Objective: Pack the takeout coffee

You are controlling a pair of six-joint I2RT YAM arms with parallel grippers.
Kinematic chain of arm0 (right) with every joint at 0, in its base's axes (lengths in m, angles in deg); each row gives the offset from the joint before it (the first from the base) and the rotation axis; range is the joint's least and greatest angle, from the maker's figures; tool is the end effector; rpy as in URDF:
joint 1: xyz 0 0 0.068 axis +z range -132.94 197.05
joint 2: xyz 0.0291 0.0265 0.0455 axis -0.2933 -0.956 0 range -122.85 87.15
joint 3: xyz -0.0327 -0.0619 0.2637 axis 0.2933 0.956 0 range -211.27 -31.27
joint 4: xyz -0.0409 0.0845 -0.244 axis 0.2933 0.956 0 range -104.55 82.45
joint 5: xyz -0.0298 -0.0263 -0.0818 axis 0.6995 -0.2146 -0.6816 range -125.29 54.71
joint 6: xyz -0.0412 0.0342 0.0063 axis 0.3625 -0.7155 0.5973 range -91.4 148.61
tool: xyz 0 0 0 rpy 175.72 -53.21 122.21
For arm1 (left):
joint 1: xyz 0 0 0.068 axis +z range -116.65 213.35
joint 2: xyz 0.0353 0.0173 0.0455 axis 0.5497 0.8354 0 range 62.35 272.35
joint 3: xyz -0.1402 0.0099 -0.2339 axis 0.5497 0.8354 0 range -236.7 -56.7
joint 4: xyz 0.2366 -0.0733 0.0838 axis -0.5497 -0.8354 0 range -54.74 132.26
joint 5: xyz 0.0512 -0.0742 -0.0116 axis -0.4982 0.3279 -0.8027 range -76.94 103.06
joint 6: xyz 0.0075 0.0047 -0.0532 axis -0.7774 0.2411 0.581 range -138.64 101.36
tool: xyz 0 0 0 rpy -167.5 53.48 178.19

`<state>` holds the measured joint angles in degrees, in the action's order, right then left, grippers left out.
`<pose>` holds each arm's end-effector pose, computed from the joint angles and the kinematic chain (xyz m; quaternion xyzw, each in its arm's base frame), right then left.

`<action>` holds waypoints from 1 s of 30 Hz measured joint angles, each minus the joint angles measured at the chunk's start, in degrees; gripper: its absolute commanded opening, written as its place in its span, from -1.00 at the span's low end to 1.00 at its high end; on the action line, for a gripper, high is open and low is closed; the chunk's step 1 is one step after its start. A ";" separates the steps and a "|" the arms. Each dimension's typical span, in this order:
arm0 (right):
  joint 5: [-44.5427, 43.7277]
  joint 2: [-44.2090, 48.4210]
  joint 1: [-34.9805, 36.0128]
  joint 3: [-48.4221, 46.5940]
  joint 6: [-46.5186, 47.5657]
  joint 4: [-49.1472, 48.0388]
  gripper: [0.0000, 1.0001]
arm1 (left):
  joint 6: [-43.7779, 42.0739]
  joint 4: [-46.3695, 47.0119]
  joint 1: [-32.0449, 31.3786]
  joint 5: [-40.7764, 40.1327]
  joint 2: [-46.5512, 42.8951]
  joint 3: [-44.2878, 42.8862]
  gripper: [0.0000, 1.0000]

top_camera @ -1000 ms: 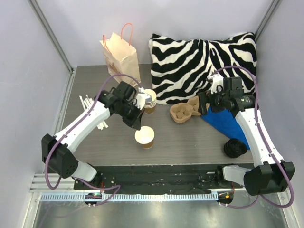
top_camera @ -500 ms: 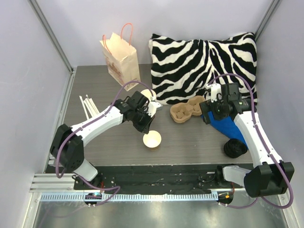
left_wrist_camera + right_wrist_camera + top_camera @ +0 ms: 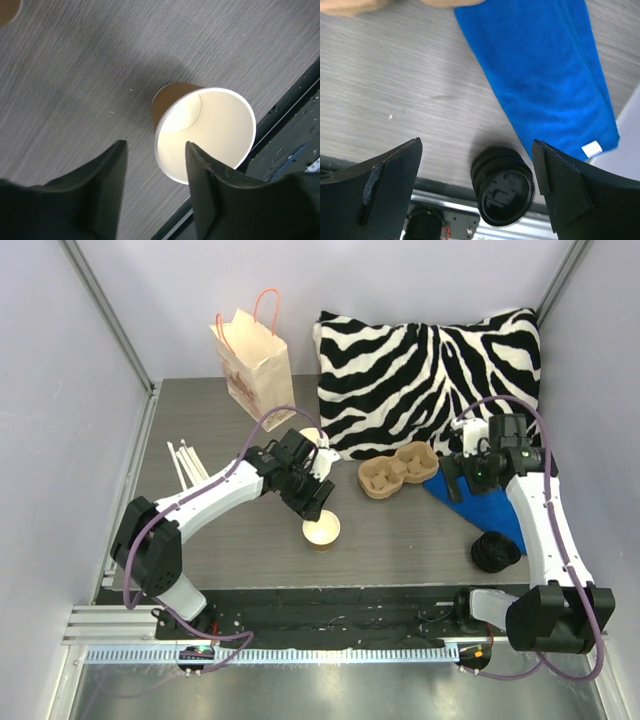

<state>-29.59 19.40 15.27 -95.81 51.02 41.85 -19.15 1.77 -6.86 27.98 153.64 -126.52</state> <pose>0.2235 -0.0034 0.3096 -0.1854 0.9460 -0.0080 0.2660 0.2438 -0.2180 0.2480 0.3642 0.8910 -0.2000 0.1831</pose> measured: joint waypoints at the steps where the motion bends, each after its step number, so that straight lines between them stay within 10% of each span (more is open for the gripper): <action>1: 0.42 0.00 -1.70 -0.70 0.87 1.03 1.00 | 0.09 -0.68 0.00 0.00 0.15 -0.63 0.35; 7: 1.27 0.09 -10.97 -5.40 5.86 7.15 1.00 | -0.15 -5.42 0.00 0.42 1.09 -7.63 0.75; 30: 2.58 2.32 -36.72 1.84 23.71 20.48 0.68 | -1.49 -16.35 0.00 3.21 -3.06 -12.61 0.79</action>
<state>-27.01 21.72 -21.45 -93.97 74.73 62.33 -20.64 -14.57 -6.86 31.19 150.58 -139.14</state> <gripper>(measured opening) 0.892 0.893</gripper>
